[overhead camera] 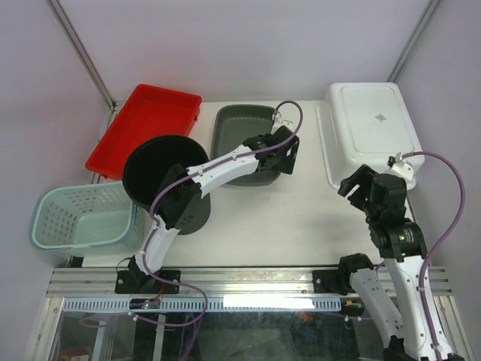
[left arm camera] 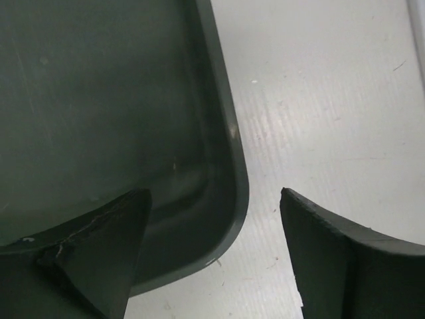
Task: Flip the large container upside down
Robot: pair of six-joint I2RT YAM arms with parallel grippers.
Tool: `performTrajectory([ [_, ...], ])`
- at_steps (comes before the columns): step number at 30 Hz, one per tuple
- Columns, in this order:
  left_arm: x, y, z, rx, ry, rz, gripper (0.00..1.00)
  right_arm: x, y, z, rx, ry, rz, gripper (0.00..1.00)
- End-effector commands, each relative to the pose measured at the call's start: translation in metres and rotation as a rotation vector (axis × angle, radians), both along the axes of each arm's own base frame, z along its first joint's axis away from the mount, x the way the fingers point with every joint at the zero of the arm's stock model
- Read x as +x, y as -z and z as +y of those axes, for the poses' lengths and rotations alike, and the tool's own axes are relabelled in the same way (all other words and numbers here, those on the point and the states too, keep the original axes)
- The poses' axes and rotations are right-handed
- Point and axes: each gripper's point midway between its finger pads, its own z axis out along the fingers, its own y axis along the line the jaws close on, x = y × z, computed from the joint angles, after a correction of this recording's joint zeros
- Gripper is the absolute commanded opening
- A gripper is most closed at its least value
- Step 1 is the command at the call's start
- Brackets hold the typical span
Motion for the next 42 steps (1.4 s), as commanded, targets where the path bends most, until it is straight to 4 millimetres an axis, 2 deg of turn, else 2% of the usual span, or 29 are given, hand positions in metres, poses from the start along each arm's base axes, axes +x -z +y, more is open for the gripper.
performTrajectory([
  [1, 0.020, -0.006, -0.009, 0.011, 0.003, -0.062, 0.77, -0.015, -0.029, 0.004, 0.074, 0.010, -0.063, 0.72],
  [6, 0.019, 0.013, -0.019, 0.011, 0.021, -0.032, 0.59, -0.024, -0.042, -0.002, 0.070, 0.033, -0.095, 0.71],
  [8, 0.017, 0.019, -0.020, 0.019, 0.022, -0.025, 0.56, -0.026, -0.043, -0.003, 0.067, 0.037, -0.095, 0.71],
  [10, 0.012, 0.018, -0.023, 0.041, 0.025, -0.049, 0.59, -0.028, -0.045, -0.003, 0.072, 0.035, -0.104, 0.72],
  [13, 0.004, 0.001, -0.028, 0.061, 0.031, -0.109, 0.72, -0.029, -0.052, 0.001, 0.084, 0.012, -0.130, 0.71],
  [16, -0.008, -0.042, -0.035, 0.011, 0.051, -0.155, 0.80, -0.028, -0.055, 0.006, 0.083, -0.021, -0.134, 0.72],
  [21, -0.036, -0.147, -0.032, -0.149, 0.116, -0.240, 0.89, -0.025, -0.058, 0.011, 0.090, -0.049, -0.148, 0.71],
  [25, -0.065, -0.217, -0.021, -0.285, 0.187, -0.276, 0.94, -0.019, -0.059, 0.021, 0.120, -0.096, -0.161, 0.72],
  [29, -0.101, -0.282, -0.005, -0.400, 0.251, -0.327, 0.98, -0.004, -0.050, 0.047, 0.163, -0.223, -0.143, 0.71],
  [32, -0.134, -0.334, 0.019, -0.495, 0.265, -0.389, 0.99, 0.011, -0.033, 0.072, 0.214, -0.338, -0.110, 0.70],
  [34, -0.151, -0.358, 0.035, -0.553, 0.267, -0.409, 0.99, 0.025, -0.025, 0.091, 0.264, -0.408, -0.097, 0.67],
  [36, -0.162, -0.373, 0.049, -0.596, 0.263, -0.422, 0.99, 0.036, -0.016, 0.113, 0.292, -0.467, -0.070, 0.65],
  [38, -0.169, -0.378, 0.058, -0.618, 0.265, -0.420, 0.99, 0.045, -0.008, 0.140, 0.255, -0.511, -0.032, 0.65],
  [41, -0.174, -0.377, 0.063, -0.638, 0.259, -0.405, 0.99, 0.061, -0.004, 0.180, 0.087, -0.520, 0.010, 0.66],
  [42, -0.177, -0.383, 0.071, -0.657, 0.255, -0.412, 0.99, 0.069, 0.011, 0.196, 0.026, -0.529, 0.066, 0.66],
])
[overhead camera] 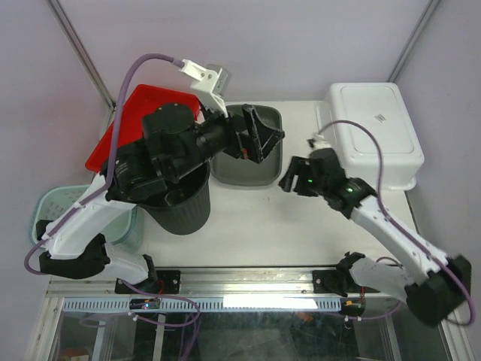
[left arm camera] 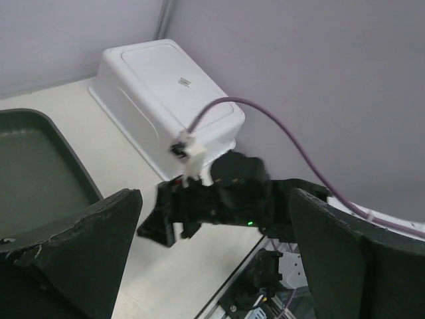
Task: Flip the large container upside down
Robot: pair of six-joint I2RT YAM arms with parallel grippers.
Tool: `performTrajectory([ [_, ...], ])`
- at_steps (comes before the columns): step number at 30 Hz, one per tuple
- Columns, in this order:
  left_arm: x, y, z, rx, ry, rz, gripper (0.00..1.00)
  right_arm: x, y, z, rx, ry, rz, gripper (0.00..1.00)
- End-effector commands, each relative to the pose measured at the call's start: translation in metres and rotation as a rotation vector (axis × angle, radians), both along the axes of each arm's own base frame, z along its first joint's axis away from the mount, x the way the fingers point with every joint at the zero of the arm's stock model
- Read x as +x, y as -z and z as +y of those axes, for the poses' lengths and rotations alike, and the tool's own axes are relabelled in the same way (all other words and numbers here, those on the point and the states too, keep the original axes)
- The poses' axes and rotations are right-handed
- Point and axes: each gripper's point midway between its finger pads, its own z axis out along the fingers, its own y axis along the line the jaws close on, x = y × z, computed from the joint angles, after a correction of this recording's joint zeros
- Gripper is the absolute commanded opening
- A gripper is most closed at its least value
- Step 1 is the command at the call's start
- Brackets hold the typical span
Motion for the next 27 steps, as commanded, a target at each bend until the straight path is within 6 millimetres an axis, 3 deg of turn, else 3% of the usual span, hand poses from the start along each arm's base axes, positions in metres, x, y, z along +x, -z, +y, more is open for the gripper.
performTrajectory([
  [1, 0.000, 0.012, 0.002, -0.001, -0.007, 0.034, 0.99, 0.045, -0.022, 0.065, -0.137, -0.044, -0.112, 0.66],
  [7, -0.005, 0.012, 0.013, -0.023, -0.017, 0.050, 0.99, 0.105, 0.022, 0.120, -0.220, -0.098, -0.049, 0.65],
  [11, -0.006, 0.026, 0.017, -0.010, -0.024, 0.078, 0.99, 0.124, 0.070, 0.124, -0.284, -0.103, 0.113, 0.64],
  [13, -0.008, 0.032, 0.018, -0.005, -0.022, 0.087, 0.99, 0.121, 0.082, 0.112, -0.324, -0.068, 0.143, 0.64],
  [17, -0.008, 0.041, 0.017, 0.007, -0.018, 0.094, 0.99, 0.094, 0.097, 0.063, -0.340, 0.028, 0.184, 0.66],
  [21, -0.009, 0.045, 0.010, 0.014, 0.001, 0.092, 0.99, 0.068, 0.087, 0.015, -0.319, 0.109, 0.181, 0.67],
  [24, -0.009, 0.046, 0.006, 0.015, 0.014, 0.088, 0.99, 0.051, 0.066, 0.021, -0.264, 0.045, 0.132, 0.67],
  [27, -0.009, 0.047, 0.003, 0.012, 0.021, 0.088, 0.99, 0.034, 0.042, 0.050, -0.226, -0.076, 0.036, 0.67],
])
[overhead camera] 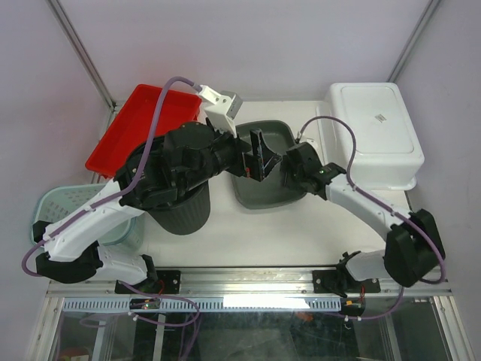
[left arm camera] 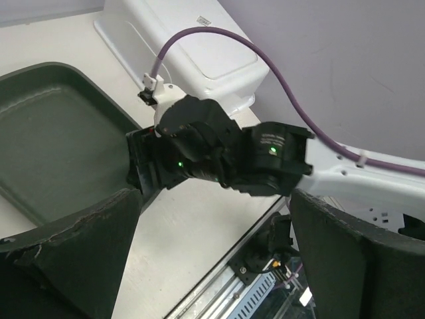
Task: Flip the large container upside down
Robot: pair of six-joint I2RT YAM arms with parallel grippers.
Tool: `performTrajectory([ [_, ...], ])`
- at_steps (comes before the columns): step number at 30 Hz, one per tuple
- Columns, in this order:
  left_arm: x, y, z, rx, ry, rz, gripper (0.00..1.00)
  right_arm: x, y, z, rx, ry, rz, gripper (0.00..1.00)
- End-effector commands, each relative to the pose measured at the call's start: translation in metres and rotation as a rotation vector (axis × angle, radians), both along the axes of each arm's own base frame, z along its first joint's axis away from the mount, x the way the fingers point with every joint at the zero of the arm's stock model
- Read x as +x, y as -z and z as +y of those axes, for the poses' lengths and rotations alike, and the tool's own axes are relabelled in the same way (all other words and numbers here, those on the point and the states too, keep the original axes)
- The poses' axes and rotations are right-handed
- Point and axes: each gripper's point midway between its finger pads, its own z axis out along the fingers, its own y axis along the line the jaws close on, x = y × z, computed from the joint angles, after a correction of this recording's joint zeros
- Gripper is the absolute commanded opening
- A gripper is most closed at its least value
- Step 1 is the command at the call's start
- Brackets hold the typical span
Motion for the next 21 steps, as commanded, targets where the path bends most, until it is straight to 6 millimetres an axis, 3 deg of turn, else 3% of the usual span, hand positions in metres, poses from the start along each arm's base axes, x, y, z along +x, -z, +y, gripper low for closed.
performTrajectory([
  [1, -0.004, -0.022, -0.004, -0.081, 0.027, -0.029, 0.99, -0.013, -0.048, 0.053, 0.116, -0.189, -0.170, 0.67],
  [3, -0.004, -0.022, -0.003, -0.084, 0.023, -0.027, 0.99, -0.026, -0.058, 0.087, 0.161, -0.316, -0.235, 0.67],
  [6, -0.004, -0.022, -0.001, -0.093, 0.016, -0.020, 0.99, -0.040, -0.056, 0.124, 0.165, -0.440, -0.281, 0.68],
  [12, -0.005, -0.023, 0.012, -0.122, -0.020, -0.007, 0.99, -0.042, -0.018, 0.171, 0.006, -0.535, -0.235, 0.71],
  [18, -0.005, -0.024, 0.019, -0.129, -0.035, -0.009, 0.99, -0.033, 0.020, 0.185, -0.132, -0.521, -0.202, 0.69],
  [21, -0.006, -0.022, 0.018, -0.125, -0.032, -0.008, 0.99, -0.030, 0.022, 0.184, -0.145, -0.499, -0.206, 0.51],
])
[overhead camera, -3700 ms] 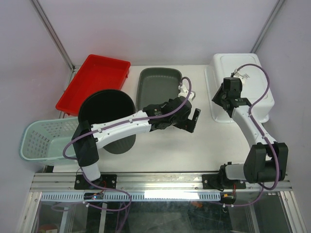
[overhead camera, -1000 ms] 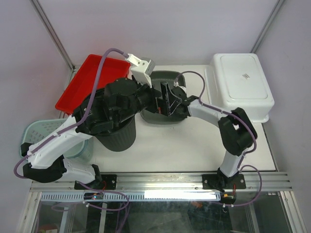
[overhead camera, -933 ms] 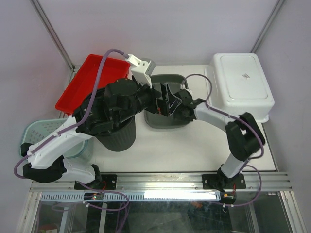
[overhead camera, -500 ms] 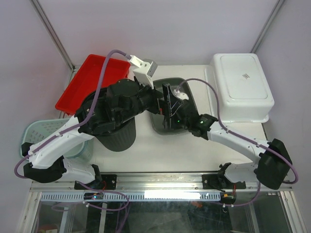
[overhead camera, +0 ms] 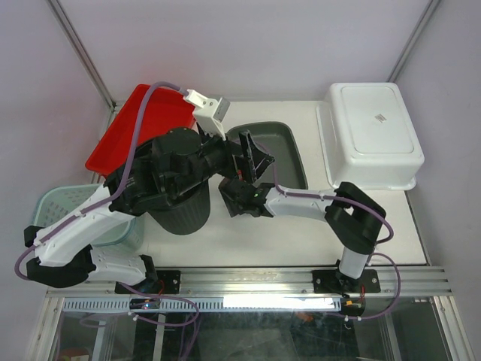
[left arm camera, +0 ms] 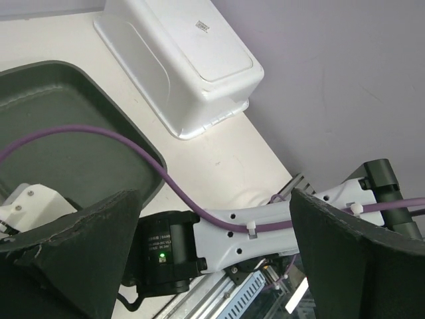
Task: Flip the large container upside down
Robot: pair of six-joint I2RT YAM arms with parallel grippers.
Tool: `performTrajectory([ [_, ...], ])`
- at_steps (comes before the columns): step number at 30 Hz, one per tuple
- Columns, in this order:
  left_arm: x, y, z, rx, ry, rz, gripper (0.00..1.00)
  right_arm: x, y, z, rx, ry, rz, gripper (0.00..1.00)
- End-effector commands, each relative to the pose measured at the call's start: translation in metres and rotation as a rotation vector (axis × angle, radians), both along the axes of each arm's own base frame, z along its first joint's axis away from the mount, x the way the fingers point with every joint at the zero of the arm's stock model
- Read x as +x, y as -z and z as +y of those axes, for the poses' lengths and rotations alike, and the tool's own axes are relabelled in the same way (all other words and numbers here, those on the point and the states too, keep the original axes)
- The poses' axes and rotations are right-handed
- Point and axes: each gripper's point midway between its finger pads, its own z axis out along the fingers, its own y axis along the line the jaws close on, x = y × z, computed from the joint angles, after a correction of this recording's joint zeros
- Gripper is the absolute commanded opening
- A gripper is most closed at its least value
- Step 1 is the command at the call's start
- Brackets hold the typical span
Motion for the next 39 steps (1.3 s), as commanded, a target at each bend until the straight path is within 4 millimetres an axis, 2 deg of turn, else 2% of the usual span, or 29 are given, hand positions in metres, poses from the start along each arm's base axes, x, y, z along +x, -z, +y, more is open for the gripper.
performTrajectory([
  [1, -0.001, -0.021, 0.005, -0.076, -0.013, -0.028, 0.99, 0.021, -0.028, 0.009, 0.039, 0.062, -0.099, 0.43],
  [3, 0.000, -0.020, 0.005, -0.072, -0.015, -0.029, 0.99, 0.021, -0.038, 0.008, 0.065, 0.074, -0.111, 0.24],
  [5, 0.001, -0.020, 0.005, -0.069, -0.018, -0.031, 0.99, 0.019, -0.052, 0.006, 0.101, 0.073, -0.123, 0.02],
  [9, 0.001, -0.021, 0.003, -0.069, -0.014, -0.036, 0.99, 0.013, -0.086, -0.001, 0.246, 0.066, -0.121, 0.00],
  [13, 0.002, -0.023, 0.013, -0.091, -0.046, -0.035, 0.99, 0.000, -0.137, -0.003, 0.572, -0.032, -0.094, 0.00],
  [21, -0.006, -0.046, 0.025, -0.200, -0.037, -0.062, 0.99, -0.021, -0.248, -0.039, 1.152, -0.240, -0.199, 0.00],
  [23, -0.007, -0.050, 0.027, -0.219, -0.034, -0.070, 0.99, -0.022, -0.263, -0.048, 1.255, -0.262, -0.217, 0.00],
  [29, -0.010, -0.054, 0.025, -0.240, -0.018, -0.073, 0.99, -0.013, -0.283, -0.087, 1.599, -0.232, -0.218, 0.00],
  [31, -0.010, -0.055, 0.024, -0.243, -0.016, -0.071, 0.99, -0.008, -0.283, -0.101, 1.698, -0.223, -0.204, 0.00],
  [34, -0.009, -0.055, 0.022, -0.244, -0.012, -0.071, 0.99, 0.014, -0.262, -0.107, 1.732, -0.119, -0.120, 0.00],
  [37, -0.009, -0.054, 0.021, -0.240, -0.010, -0.069, 0.99, 0.023, -0.245, -0.117, 1.745, -0.011, -0.104, 0.00],
  [39, -0.008, -0.052, 0.020, -0.238, -0.012, -0.068, 0.99, 0.030, -0.234, -0.130, 1.761, 0.081, -0.103, 0.00],
])
